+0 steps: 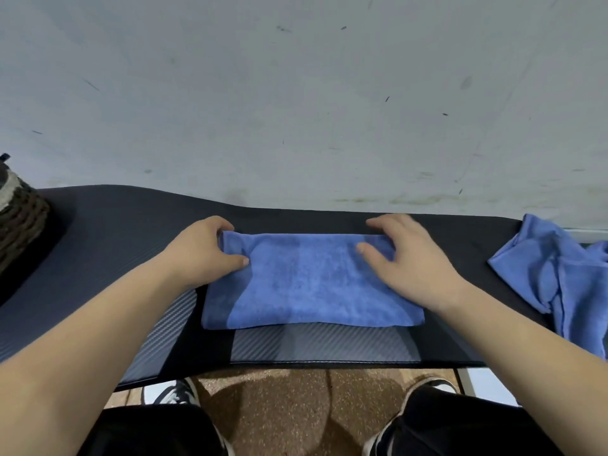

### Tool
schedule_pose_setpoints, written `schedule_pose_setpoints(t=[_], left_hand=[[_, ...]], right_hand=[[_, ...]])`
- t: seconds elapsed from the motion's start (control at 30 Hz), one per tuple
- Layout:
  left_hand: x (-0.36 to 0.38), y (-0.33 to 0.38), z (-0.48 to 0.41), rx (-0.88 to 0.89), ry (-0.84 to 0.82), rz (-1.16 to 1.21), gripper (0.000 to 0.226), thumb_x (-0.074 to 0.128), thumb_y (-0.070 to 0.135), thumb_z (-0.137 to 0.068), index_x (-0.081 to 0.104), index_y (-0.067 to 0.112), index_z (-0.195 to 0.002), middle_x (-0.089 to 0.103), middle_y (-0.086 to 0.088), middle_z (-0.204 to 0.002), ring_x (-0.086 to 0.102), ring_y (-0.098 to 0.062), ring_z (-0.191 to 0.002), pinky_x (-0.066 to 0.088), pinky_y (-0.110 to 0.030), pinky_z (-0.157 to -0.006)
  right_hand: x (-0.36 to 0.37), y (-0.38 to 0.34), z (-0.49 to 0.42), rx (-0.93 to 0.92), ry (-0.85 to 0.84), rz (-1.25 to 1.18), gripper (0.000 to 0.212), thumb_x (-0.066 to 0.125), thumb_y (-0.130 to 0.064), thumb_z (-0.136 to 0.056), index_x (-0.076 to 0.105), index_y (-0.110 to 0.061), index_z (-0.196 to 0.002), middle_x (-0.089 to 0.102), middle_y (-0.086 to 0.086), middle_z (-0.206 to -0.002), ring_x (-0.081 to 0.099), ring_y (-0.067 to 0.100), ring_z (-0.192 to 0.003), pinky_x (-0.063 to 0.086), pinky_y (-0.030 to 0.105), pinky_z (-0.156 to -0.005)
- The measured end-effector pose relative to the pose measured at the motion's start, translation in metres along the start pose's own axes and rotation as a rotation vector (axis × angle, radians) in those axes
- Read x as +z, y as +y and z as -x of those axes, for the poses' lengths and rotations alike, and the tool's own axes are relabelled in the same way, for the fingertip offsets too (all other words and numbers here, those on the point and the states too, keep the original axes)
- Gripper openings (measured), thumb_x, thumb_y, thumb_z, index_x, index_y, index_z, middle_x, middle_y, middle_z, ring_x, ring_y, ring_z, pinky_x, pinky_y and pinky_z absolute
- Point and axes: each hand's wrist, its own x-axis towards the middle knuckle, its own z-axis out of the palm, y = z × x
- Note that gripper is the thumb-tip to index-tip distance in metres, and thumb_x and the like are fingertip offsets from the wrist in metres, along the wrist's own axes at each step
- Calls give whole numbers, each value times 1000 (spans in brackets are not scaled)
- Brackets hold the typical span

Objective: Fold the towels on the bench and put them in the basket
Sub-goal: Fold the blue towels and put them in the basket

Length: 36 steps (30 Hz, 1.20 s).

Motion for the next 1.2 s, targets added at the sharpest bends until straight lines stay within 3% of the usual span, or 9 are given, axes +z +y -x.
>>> schedule_pose_setpoints(t=[0.1, 0.23, 0.5, 0.63, 0.73, 0.83, 1.03, 1.13, 1.2], left_hand=[[-1, 2, 2, -43, -28, 47, 28, 83, 28, -77, 63, 11, -86, 67, -2, -82, 62, -20, -75, 50, -36, -65], [0, 3, 7, -32, 13, 151, 26, 78, 26, -80, 62, 10, -92, 68, -9, -87, 61, -19, -75, 48, -34, -64], [-13, -2, 27, -181, -251, 500, 17, 82, 20, -87, 79, 14, -103, 82, -2, -93, 79, -21, -86, 61, -34, -69], [-17, -9, 30, -136, -52, 568, 26, 72, 36, -95, 72, 9, -99, 80, -7, -93, 76, -27, -86, 57, -39, -67], [-12, -4, 37, -18, 153, 305, 27, 61, 35, -100, 56, 9, -92, 64, -3, -82, 60, -21, -73, 46, -33, -61], [-10, 6, 43, 45, 251, 180, 24, 59, 38, -99, 53, 15, -93, 63, 0, -83, 60, -20, -74, 46, -35, -64], [0, 44, 59, 53, 201, 483, 18, 65, 39, -96, 61, 22, -98, 69, 3, -93, 68, -19, -83, 56, -36, -71], [22, 72, 60, 105, 115, 515, 16, 70, 33, -94, 62, 20, -97, 65, 3, -80, 62, -16, -67, 54, -33, -59], [38, 93, 56, 154, 87, 505, 14, 71, 29, -92, 60, 19, -91, 59, 9, -66, 57, -17, -59, 57, -42, -64]], right_hand=[[13, -4, 14, -44, -260, 95, 85, 37, -79, -89, 33, -31, -159, 21, 3, -170, 10, 20, -159, 11, 40, -128], [22, 4, 19, -29, -398, 178, 92, 12, -85, -83, 3, -41, -163, -12, -5, -172, -21, 12, -156, -8, 42, -128], [22, 0, 17, -11, -435, 200, 92, 15, -85, -84, -2, -41, -163, -18, -7, -171, -26, 11, -154, -13, 41, -127], [26, -6, 23, -36, -399, 275, 93, 11, -86, -86, -8, -38, -163, -20, -3, -171, -27, 15, -155, -13, 45, -127], [38, -17, 34, -80, -299, 418, 91, -3, -83, -86, -11, -34, -163, -18, 5, -172, -23, 22, -157, -10, 49, -127], [40, -21, 37, -82, -261, 406, 86, 1, -80, -91, -7, -34, -164, -13, 6, -173, -19, 22, -158, -8, 50, -127], [15, -18, 30, 0, -205, 85, 91, 9, -82, -88, 12, -32, -164, 2, 2, -173, -8, 15, -159, -2, 44, -129], [6, -9, 31, 38, -108, -48, 85, 21, -75, -95, 41, -21, -157, 32, 4, -166, 18, 19, -156, 18, 38, -127], [1, 0, 32, 83, -48, -110, 60, 31, -64, -100, 64, -27, -133, 57, 0, -140, 44, 17, -138, 39, 36, -112]])
